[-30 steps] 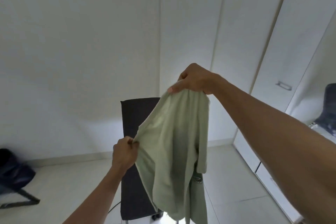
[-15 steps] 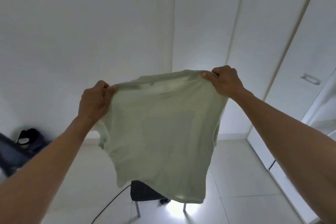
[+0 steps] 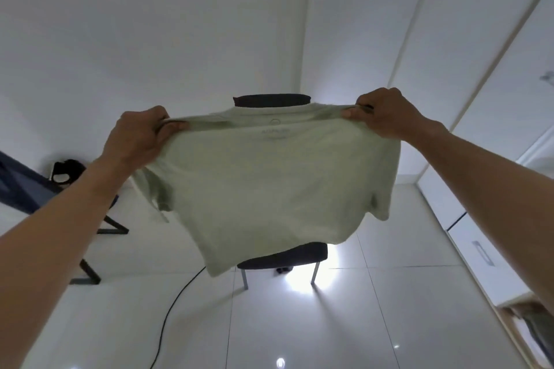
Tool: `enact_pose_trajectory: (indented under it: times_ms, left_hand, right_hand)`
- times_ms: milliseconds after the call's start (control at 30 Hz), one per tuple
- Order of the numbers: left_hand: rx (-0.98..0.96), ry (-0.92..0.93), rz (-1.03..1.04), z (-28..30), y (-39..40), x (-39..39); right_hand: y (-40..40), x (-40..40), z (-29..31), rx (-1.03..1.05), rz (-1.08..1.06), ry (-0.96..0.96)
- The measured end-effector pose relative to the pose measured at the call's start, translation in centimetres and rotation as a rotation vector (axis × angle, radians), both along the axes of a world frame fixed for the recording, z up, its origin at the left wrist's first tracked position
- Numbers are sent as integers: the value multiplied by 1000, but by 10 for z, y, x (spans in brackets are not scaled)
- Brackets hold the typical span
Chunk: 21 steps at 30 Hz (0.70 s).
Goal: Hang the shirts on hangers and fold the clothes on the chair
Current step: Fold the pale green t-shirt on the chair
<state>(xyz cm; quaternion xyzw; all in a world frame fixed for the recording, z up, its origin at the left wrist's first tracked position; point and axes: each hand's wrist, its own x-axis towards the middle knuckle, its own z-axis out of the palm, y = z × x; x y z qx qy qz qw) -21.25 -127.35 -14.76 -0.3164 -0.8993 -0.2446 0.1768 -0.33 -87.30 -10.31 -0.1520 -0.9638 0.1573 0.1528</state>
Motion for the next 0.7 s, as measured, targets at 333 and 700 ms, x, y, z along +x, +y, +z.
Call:
enact_pose_trajectory:
  times_ms: [333, 700]
  left_hand:
    - [-292, -163, 65, -98, -8, 22]
    - [63, -828, 466, -192, 1, 82]
  right_hand:
    - [-38, 19, -89, -1, -241, -273]
    - [-64, 66, -188, -766, -470, -262]
